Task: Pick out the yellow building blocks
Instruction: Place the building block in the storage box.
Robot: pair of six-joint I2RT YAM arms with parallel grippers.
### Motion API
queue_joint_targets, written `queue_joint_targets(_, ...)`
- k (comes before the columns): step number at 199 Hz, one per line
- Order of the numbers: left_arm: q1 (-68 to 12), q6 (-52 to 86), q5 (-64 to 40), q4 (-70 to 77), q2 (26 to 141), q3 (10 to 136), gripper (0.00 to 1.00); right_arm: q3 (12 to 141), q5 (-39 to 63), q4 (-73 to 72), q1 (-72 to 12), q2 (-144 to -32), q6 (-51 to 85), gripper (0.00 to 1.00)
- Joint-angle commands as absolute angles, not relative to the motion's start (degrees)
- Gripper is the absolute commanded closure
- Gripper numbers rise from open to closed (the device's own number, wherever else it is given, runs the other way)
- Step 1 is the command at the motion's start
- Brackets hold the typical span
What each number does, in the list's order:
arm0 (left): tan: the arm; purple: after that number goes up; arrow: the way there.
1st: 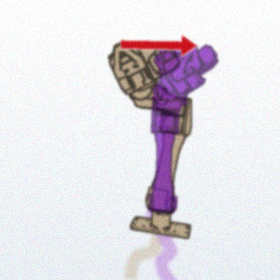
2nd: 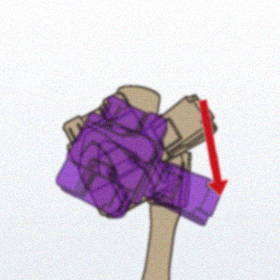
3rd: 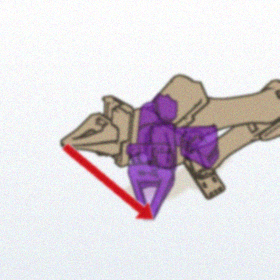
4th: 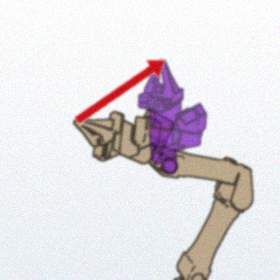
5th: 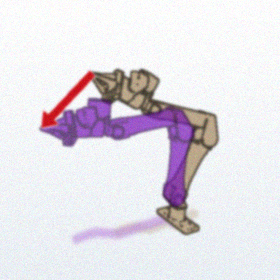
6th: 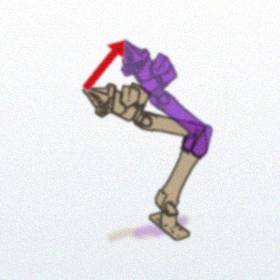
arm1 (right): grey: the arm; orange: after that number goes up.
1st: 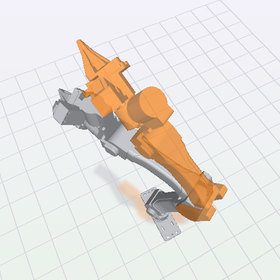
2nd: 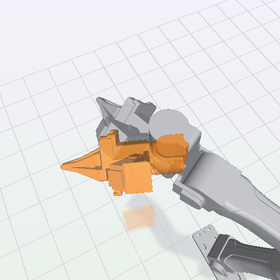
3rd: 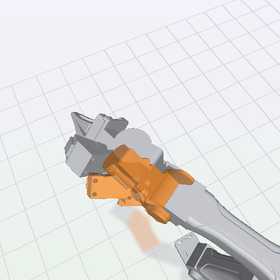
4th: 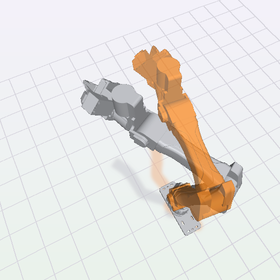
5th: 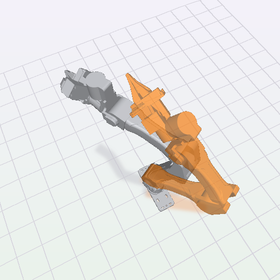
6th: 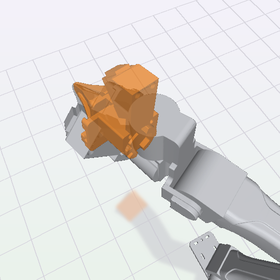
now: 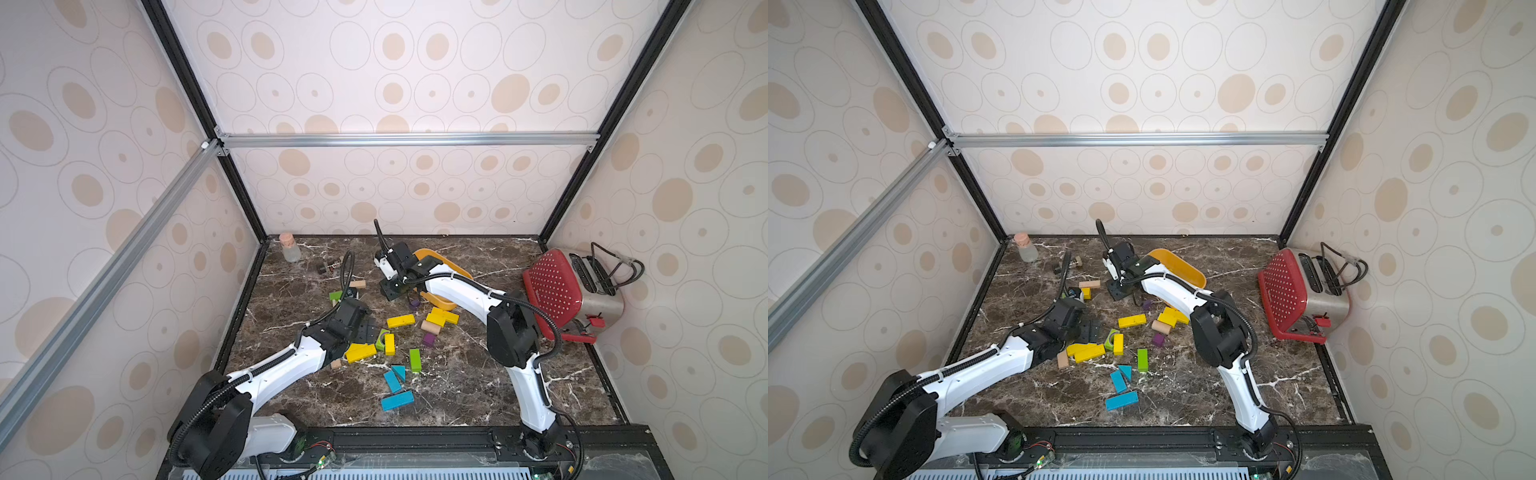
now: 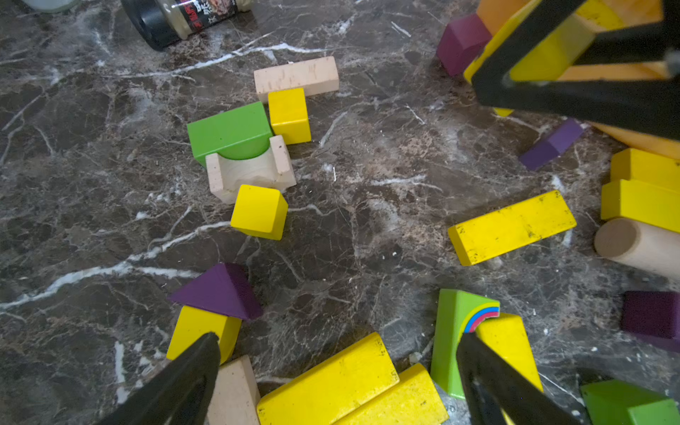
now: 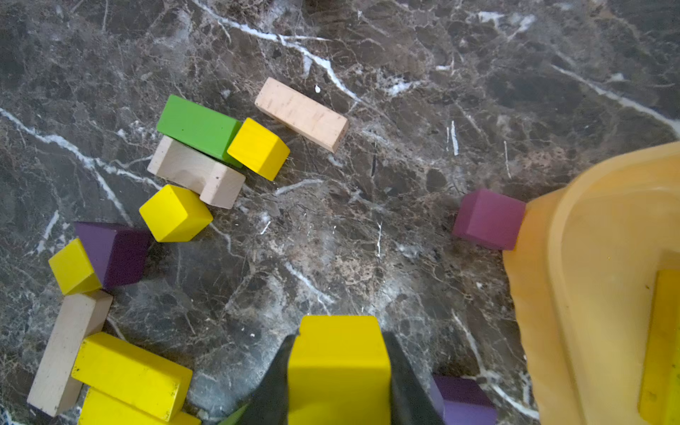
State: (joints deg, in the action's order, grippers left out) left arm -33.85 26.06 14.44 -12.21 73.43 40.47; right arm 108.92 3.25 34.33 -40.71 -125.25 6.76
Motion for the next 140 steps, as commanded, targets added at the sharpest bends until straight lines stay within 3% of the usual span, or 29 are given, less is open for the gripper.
queue_joint_targets(1, -33.75, 23.33, 14.7, -10.44, 74.88, 43.79, 0.01, 108.01, 4.55, 34.19, -39.43, -122.27, 6.13, 0.87)
queue_joint_targets(140, -33.75, 17.0, 8.7, -8.32, 91.62, 58.69, 0.01, 99.52, 7.39, 28.32, -29.03, -117.95, 7.02, 0.87)
